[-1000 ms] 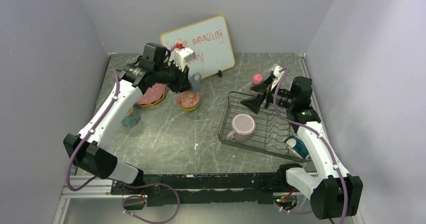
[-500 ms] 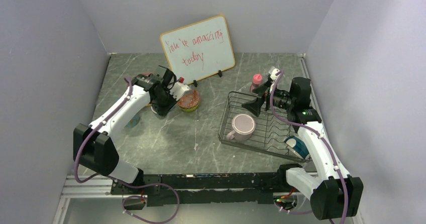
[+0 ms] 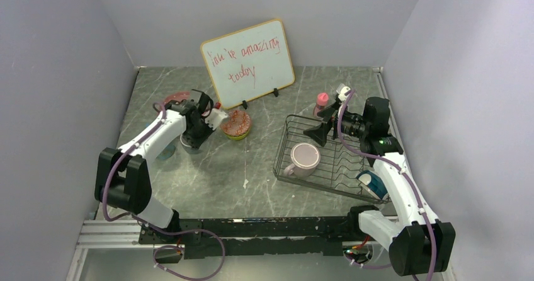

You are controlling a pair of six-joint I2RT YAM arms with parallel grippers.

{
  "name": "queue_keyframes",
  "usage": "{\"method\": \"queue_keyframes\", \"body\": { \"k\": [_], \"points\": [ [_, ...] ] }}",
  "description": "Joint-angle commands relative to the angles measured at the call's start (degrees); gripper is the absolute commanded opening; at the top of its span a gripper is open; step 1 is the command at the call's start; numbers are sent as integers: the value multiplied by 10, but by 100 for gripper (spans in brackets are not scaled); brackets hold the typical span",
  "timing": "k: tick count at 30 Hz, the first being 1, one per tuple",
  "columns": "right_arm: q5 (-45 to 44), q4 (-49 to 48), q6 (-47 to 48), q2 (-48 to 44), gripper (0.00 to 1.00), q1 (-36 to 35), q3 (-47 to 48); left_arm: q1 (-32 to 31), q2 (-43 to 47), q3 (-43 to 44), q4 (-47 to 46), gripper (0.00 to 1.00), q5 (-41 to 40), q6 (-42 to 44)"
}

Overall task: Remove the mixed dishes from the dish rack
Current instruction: Place the cup at the center of the board.

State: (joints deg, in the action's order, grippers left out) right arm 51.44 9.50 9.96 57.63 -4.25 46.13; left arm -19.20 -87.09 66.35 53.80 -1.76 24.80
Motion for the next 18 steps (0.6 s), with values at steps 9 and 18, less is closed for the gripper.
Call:
{"method": "queue_keyframes", "body": {
  "k": [9,18],
  "points": [
    [2,-18,14,-9,99,4,12,58,-5,-10,-65,3,60,-5],
    [4,-19,14,-9,99,6,10,71,-18,-20,-79,5,70,-11]
  ]
}}
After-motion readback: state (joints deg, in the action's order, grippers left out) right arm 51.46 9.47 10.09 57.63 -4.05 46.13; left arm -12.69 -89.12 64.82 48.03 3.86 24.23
